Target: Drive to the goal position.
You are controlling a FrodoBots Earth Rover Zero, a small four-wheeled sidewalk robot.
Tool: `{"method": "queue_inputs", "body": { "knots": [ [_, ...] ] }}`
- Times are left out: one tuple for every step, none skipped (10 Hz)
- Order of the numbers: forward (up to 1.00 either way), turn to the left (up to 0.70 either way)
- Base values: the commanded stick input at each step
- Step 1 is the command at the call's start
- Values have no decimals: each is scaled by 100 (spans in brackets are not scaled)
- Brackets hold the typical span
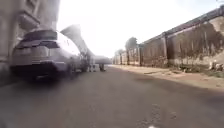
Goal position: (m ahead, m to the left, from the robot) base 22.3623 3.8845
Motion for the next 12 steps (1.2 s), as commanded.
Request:
{"method": "queue_inputs", "body": {
  "knots": [
    [100,0],
    [100,0],
    [100,0],
    [100,0],
    [100,0],
    [100,0],
    [100,0],
    [100,0],
    [100,0],
    [100,0],
    [100,0],
    [100,0]
  ]
}}
